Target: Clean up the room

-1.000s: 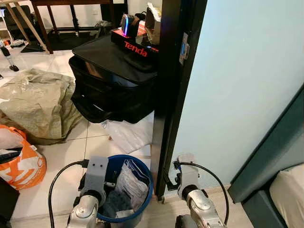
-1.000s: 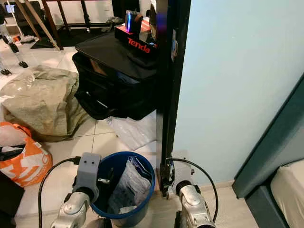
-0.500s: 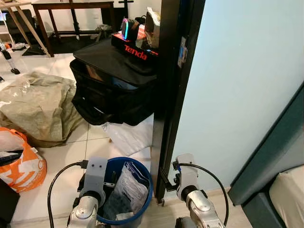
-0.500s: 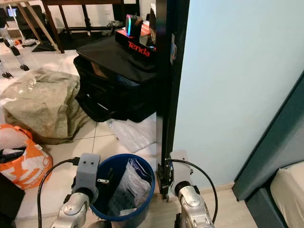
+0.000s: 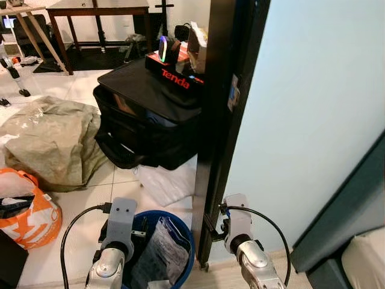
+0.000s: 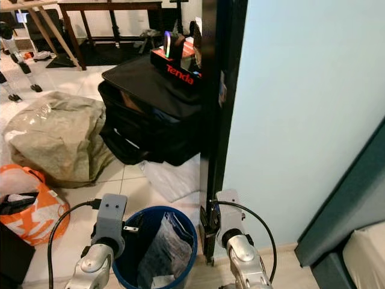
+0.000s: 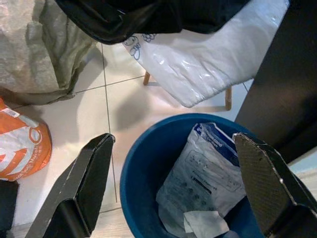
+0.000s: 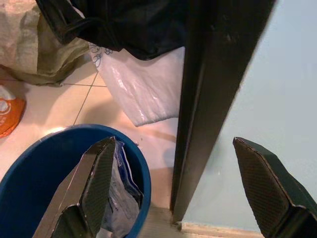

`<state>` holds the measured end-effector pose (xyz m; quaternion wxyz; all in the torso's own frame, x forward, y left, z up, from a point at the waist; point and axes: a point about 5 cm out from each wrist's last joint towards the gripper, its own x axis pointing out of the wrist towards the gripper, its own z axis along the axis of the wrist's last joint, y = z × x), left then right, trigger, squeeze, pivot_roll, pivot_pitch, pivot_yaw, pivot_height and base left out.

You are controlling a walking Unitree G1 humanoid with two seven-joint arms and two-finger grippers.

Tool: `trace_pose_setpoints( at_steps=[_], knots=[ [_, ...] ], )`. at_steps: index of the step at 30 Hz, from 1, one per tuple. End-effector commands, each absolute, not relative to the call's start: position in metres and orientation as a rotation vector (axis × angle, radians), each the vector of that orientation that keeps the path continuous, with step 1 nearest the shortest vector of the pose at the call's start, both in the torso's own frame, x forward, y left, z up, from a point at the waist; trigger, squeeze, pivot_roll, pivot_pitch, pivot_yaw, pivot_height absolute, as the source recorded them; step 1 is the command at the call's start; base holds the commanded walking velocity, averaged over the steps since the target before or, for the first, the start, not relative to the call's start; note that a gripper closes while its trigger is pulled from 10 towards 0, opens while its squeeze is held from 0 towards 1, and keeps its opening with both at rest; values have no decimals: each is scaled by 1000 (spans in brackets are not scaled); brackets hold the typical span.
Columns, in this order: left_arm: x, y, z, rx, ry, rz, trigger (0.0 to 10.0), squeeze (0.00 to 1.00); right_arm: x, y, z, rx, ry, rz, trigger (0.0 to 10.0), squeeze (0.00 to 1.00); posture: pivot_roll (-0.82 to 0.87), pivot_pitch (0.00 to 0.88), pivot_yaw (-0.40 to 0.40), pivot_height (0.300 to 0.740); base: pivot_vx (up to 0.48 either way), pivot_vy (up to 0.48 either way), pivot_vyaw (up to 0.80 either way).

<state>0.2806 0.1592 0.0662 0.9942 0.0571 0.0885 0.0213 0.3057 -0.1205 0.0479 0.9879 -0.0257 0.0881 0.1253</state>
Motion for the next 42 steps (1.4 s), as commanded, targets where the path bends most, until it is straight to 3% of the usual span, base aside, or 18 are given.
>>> trace_pose_setpoints(
  at_steps=[1, 22, 42],
  knots=[
    [277, 162, 65, 109, 174, 58, 10000, 0, 302, -119, 45, -56, 185, 255, 10000, 0, 9, 127, -36, 652, 0, 0, 0],
    [274, 167, 68, 113, 160, 79, 10000, 0, 301, -116, 51, -2, 150, 282, 10000, 0, 24, 138, -33, 652, 0, 0, 0],
    [277, 161, 71, 113, 143, 53, 10000, 0, 300, -117, 56, 21, 124, 278, 10000, 0, 18, 140, -23, 707, 0, 0, 0]
  ],
)
